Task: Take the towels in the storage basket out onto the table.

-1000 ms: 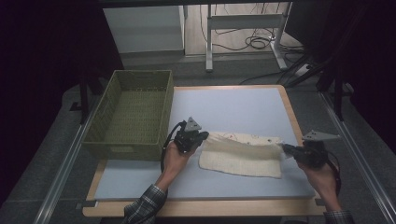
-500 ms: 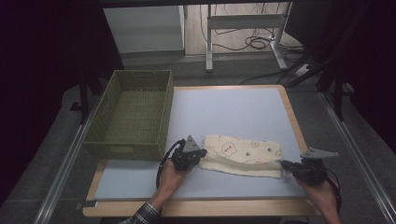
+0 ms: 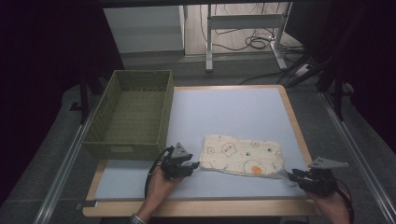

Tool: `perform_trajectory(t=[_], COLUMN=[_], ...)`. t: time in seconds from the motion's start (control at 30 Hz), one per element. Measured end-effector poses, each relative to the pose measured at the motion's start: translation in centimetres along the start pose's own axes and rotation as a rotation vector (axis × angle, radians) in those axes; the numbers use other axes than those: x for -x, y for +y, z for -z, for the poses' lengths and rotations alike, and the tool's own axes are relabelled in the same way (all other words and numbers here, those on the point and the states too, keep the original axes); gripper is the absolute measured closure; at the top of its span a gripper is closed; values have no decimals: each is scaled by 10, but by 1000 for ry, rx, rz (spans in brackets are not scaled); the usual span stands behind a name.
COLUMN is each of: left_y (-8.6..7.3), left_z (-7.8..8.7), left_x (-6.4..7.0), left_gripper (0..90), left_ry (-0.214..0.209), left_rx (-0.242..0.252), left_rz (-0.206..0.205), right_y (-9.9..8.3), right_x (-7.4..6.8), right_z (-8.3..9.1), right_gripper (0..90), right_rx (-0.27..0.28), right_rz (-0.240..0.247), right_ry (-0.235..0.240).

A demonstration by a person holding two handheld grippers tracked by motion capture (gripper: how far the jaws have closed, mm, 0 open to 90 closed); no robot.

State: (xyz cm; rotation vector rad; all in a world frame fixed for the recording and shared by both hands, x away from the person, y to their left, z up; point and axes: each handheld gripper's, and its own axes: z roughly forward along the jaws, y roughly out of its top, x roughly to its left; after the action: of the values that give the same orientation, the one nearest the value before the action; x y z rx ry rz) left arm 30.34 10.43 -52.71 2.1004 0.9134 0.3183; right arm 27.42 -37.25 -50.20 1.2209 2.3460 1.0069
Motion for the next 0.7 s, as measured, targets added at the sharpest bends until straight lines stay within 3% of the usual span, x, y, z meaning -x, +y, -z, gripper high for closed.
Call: perform_trajectory(t=[0.2, 0.4, 0.43, 0.5, 0.6, 0.7], left_y=[14, 41, 50, 56, 71, 76], left_z=[-7, -27, -34, -39, -53, -61], left_x=[-6, -13, -17, -19, -28, -32], left_gripper=[563, 591, 597, 602, 601, 520], left_ry=[14, 29, 32, 37, 42, 49], left_rx=[11, 30, 33, 33, 33, 29], left_rz=[13, 12, 15, 14, 29, 34], right_y=[8, 36, 46, 50, 65, 71], right_x=[12, 23, 27, 28, 33, 38], right_z=[8, -4, -13, -17, -41, -56], right_gripper=[674, 678, 678, 678, 678, 636], right_rx=[14, 42, 45, 46, 37, 29], right_rz=[-20, -33, -38, -39, -45, -48], right_ry=[-27, -21, -18, -19, -23, -33])
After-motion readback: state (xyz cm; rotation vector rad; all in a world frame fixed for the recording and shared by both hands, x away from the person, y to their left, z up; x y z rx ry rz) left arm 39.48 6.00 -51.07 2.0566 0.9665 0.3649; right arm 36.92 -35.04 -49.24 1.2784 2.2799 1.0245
